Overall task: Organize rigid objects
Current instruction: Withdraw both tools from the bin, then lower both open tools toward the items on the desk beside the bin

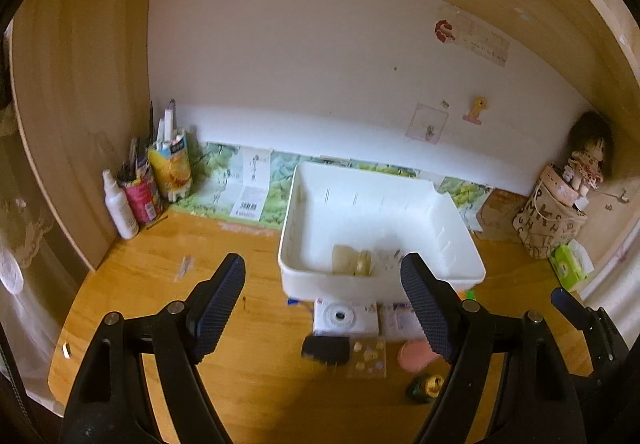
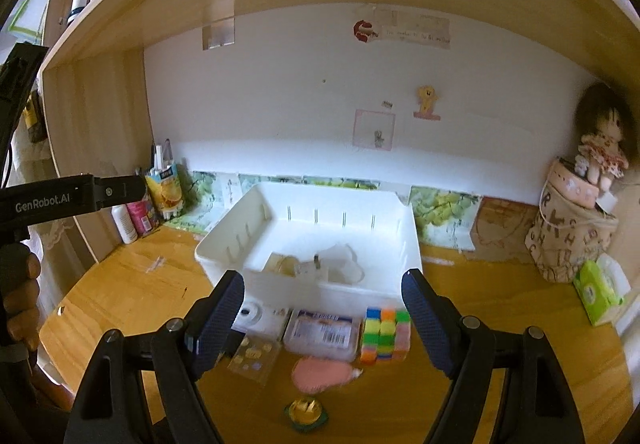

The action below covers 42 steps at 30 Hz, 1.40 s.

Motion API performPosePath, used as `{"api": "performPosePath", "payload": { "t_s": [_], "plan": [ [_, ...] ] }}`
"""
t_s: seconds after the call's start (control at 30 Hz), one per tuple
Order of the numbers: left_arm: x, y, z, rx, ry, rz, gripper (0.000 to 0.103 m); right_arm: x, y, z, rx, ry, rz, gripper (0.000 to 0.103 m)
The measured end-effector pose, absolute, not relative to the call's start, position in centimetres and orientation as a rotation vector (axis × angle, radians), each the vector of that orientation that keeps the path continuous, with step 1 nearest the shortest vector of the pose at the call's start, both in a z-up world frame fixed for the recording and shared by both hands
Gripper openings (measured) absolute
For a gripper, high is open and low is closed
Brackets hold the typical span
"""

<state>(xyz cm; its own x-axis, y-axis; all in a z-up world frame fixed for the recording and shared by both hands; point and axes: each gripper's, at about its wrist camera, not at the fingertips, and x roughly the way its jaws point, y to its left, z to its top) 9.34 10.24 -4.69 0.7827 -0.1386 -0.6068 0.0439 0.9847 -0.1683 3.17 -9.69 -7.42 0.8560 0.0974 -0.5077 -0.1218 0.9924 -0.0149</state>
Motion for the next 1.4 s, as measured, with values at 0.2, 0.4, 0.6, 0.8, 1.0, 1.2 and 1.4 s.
{"api": "performPosePath", "payload": {
  "t_s": [0.2, 0.4, 0.6, 0.8, 1.0, 1.2, 1.4],
  "plan": [
    [7.9, 11.4, -6.5, -0.171, 0.714, -0.128, 0.083, 0.1, -8.2, -8.4, -0.072, 0.563, 0.085, 0.082],
    [6.7, 12.1, -9.0, -0.172, 0.806, -0.148, 0.083, -2.2, -7.2, -9.8, -0.062, 0.620, 0.057, 0.082],
    [5.8, 12.2, -10.9, -0.161, 0.880, -0.169, 0.083, -4.0, -6.4, -11.4, -0.055, 0.685, 0.045, 0.082],
    [5.5, 12.2, -12.7, -0.166, 0.964, -0.188, 0.083, -4.5, -6.1, -12.9, -0.042, 0.744, 0.033, 0.082],
    [5.5, 11.6, -14.2, -0.183, 1.020, -0.229, 0.083, -4.0, -6.5, -14.2, -0.032, 0.794, 0.020, 0.082],
    [6.6, 10.3, -15.5, -0.193, 1.080, -0.233, 0.083, -3.0, -7.2, -15.9, -0.069, 0.842, 0.028, 0.082],
    [8.7, 8.3, -16.7, -0.209, 1.153, -0.222, 0.083, -1.3, -7.7, -17.7, -0.146, 0.886, 0.086, 0.082]
  ]
}}
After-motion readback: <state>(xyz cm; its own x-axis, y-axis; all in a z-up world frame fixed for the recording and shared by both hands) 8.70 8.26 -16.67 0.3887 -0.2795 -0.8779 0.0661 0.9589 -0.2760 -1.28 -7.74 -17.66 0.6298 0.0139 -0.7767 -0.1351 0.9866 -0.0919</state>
